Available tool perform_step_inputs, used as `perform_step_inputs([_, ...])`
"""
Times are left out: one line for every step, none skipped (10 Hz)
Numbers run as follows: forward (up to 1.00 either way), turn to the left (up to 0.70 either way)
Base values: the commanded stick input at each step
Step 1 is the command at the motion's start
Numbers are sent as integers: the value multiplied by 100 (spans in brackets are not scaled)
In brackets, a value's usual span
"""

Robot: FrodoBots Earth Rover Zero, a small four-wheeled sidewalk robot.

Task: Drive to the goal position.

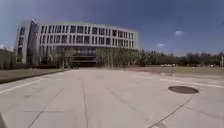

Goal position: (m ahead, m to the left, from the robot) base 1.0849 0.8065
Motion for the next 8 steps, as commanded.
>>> perform_step_inputs([70, 1])
perform_step_inputs([70, 1])
perform_step_inputs([70, 1])
perform_step_inputs([70, 1])
perform_step_inputs([70, 1])
perform_step_inputs([70, 1])
perform_step_inputs([70, 1])
perform_step_inputs([70, 1])
